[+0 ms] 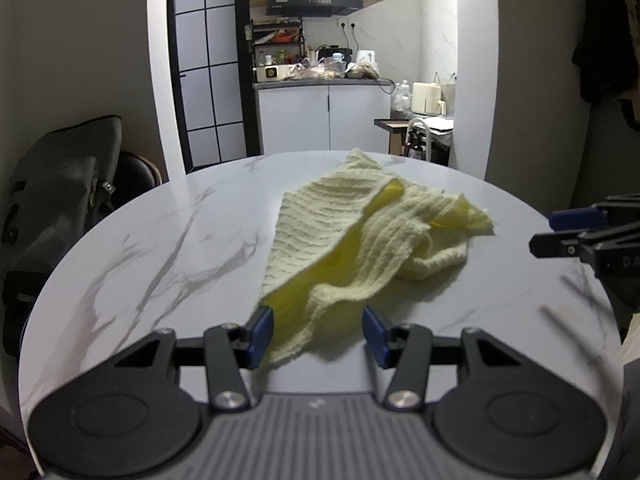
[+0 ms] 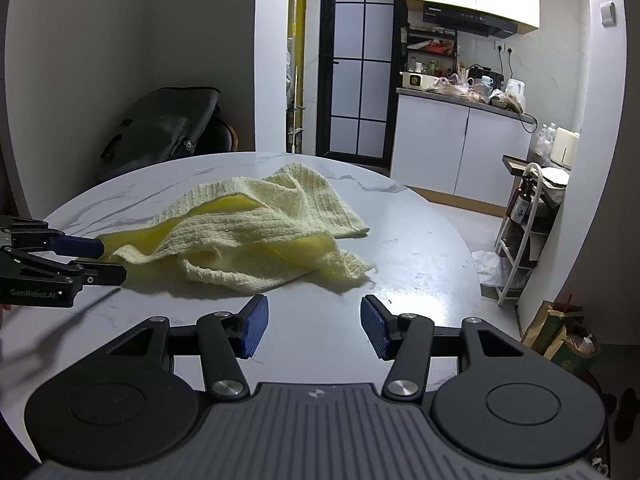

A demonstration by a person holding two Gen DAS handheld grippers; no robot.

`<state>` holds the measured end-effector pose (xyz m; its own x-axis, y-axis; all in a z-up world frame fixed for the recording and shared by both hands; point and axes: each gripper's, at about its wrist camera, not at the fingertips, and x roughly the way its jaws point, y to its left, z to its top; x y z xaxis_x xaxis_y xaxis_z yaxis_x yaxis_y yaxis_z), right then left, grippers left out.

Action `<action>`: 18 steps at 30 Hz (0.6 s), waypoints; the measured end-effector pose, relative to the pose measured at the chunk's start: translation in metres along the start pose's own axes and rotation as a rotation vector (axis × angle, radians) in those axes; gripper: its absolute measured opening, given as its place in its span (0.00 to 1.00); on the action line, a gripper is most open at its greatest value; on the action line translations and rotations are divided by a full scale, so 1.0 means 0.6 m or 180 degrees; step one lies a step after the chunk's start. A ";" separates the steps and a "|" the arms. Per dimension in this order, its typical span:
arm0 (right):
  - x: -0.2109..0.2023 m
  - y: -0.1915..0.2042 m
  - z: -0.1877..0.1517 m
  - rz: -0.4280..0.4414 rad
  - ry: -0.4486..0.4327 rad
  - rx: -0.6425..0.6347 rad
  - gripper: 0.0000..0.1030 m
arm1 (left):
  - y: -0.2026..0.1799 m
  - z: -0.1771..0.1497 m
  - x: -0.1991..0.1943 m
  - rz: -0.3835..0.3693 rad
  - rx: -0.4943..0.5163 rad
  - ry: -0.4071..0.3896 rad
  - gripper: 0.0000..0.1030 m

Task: Fold towel
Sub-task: 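Move both tools toward the towel and open them around its edges, then close the left tool on one towel corner while the right tool grasps another corner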

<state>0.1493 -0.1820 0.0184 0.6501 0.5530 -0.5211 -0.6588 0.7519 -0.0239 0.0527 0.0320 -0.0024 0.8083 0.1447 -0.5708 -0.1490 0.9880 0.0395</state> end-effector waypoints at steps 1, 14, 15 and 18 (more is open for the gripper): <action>0.001 0.001 0.001 -0.0003 -0.0004 -0.0007 0.55 | 0.003 -0.001 0.002 0.0006 -0.0013 0.0016 0.51; 0.051 -0.016 0.023 -0.0036 0.0044 -0.0088 0.55 | 0.023 0.001 0.008 0.0073 0.0002 0.0005 0.29; 0.057 -0.016 0.026 -0.0026 0.0052 -0.0117 0.55 | 0.023 0.001 0.008 0.0081 0.0006 0.0002 0.26; 0.077 -0.016 0.030 -0.0004 0.0100 -0.0209 0.55 | 0.024 0.000 0.009 0.0091 0.0015 -0.0007 0.20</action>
<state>0.1925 -0.1569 0.0099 0.6395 0.5396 -0.5476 -0.6820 0.7270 -0.0800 0.0551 0.0471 -0.0047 0.8049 0.1730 -0.5676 -0.1693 0.9838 0.0597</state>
